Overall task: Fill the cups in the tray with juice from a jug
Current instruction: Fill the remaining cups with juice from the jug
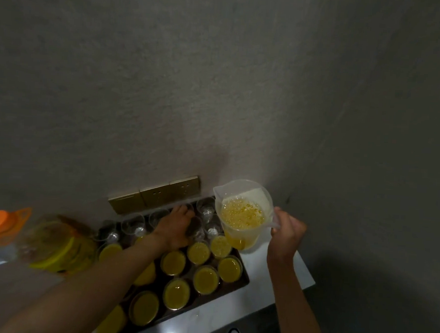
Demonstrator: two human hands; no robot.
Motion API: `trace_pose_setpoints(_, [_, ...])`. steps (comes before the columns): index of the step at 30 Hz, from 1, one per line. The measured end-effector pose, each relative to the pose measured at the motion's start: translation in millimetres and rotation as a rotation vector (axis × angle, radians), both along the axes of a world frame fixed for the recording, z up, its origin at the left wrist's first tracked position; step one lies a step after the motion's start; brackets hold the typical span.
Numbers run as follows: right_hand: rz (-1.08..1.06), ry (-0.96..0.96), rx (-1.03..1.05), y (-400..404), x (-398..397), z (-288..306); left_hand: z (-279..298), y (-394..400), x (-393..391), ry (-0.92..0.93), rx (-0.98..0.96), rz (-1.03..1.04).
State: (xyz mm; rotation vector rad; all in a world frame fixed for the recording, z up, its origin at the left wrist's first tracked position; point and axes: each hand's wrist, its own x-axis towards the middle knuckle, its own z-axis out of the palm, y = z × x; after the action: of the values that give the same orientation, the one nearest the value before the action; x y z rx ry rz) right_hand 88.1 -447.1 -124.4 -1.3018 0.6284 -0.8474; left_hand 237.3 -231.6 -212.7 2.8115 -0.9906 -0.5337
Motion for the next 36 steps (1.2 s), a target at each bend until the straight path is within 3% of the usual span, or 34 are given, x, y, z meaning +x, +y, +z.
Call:
trace_pose_setpoints(11, [0.013,0.027,0.051,14.1,3.6,14.6,31.0,18.3,-10.9,0.063,-0.266,0.132])
trace_pose_setpoints(17, [0.005,0.040,0.041,29.8,8.3,33.3,60.0,26.1,-32.5,0.172,-0.576,0.366])
trace_pose_setpoints(27, [0.091,0.054,-0.034,63.4,15.1,77.5,109.6,60.7,-43.4,0.203,-0.910,0.591])
trace_pose_setpoints(36, [0.179,0.137,-0.113,97.9,23.3,115.6,135.5,104.2,-63.5,0.209,-1.209,0.643])
